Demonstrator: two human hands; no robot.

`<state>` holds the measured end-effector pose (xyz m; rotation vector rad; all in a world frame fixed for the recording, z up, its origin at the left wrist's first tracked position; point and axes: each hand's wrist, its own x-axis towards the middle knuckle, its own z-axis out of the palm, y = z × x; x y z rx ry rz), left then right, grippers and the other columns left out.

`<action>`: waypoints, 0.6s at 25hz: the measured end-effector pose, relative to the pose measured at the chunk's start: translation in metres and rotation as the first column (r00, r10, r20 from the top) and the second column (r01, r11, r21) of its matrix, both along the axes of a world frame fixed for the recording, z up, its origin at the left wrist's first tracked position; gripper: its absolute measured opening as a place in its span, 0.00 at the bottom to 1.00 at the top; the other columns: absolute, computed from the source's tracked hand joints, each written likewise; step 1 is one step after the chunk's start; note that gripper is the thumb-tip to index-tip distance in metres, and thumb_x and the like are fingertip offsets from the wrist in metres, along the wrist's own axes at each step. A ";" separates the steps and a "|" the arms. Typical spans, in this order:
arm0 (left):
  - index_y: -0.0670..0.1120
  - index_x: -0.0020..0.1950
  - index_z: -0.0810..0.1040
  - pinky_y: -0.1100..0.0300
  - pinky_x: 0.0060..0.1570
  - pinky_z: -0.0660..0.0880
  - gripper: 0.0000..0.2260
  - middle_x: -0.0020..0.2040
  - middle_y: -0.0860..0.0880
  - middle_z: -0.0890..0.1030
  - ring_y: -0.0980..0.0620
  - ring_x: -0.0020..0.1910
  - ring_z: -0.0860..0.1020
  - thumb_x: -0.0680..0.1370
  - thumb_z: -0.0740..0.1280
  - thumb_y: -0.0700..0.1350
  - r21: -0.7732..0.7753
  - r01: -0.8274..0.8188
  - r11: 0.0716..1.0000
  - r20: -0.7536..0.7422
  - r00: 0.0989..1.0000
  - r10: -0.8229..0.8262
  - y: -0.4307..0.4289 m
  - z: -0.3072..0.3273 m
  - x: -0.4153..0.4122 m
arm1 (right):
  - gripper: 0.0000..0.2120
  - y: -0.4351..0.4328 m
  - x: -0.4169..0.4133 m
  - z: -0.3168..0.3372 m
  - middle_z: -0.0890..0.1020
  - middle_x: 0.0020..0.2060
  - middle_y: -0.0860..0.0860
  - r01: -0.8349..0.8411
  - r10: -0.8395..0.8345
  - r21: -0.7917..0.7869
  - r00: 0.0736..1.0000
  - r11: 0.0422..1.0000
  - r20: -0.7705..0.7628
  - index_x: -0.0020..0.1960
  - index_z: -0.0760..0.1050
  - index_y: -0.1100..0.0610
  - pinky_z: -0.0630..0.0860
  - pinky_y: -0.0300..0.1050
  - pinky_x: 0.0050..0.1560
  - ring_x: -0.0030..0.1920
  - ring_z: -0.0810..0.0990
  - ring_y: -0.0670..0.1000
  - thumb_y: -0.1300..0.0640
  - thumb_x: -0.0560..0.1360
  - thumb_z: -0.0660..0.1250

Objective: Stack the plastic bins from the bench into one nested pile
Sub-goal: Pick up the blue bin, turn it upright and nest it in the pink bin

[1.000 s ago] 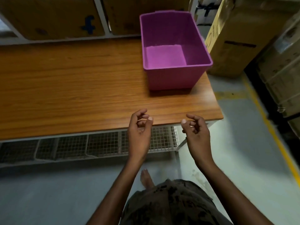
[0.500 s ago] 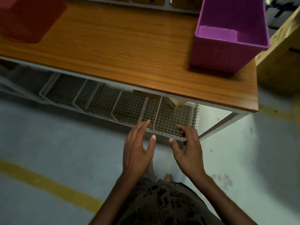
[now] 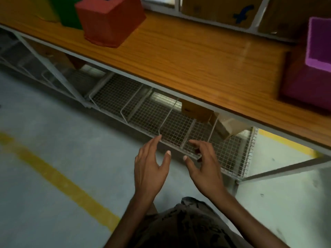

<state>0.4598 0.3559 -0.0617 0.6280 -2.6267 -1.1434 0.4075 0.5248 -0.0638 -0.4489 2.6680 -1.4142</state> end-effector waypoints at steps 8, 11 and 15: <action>0.61 0.75 0.69 0.54 0.65 0.75 0.24 0.70 0.62 0.75 0.61 0.68 0.73 0.80 0.69 0.54 0.244 -0.151 0.958 -0.041 0.985 0.165 -0.173 0.017 -0.018 | 0.20 -0.175 -0.033 0.017 0.76 0.57 0.41 0.044 -0.021 -0.192 0.992 0.980 0.121 0.68 0.72 0.43 0.74 0.27 0.48 0.53 0.77 0.40 0.55 0.78 0.72; 0.58 0.74 0.71 0.61 0.57 0.77 0.23 0.67 0.62 0.77 0.63 0.65 0.75 0.80 0.71 0.50 0.365 -0.168 0.916 -0.068 0.976 0.206 -0.216 0.020 -0.046 | 0.20 -0.211 -0.063 0.024 0.79 0.55 0.42 0.071 -0.040 -0.235 0.990 0.969 0.136 0.68 0.73 0.44 0.77 0.34 0.47 0.51 0.80 0.42 0.55 0.78 0.72; 0.57 0.74 0.71 0.77 0.47 0.74 0.24 0.67 0.58 0.77 0.61 0.64 0.76 0.80 0.71 0.48 0.417 -0.161 0.894 -0.094 0.971 0.219 -0.261 0.025 -0.098 | 0.19 -0.257 -0.114 0.032 0.80 0.53 0.44 0.077 -0.037 -0.298 0.990 0.952 0.137 0.67 0.73 0.46 0.78 0.32 0.47 0.49 0.80 0.41 0.57 0.78 0.71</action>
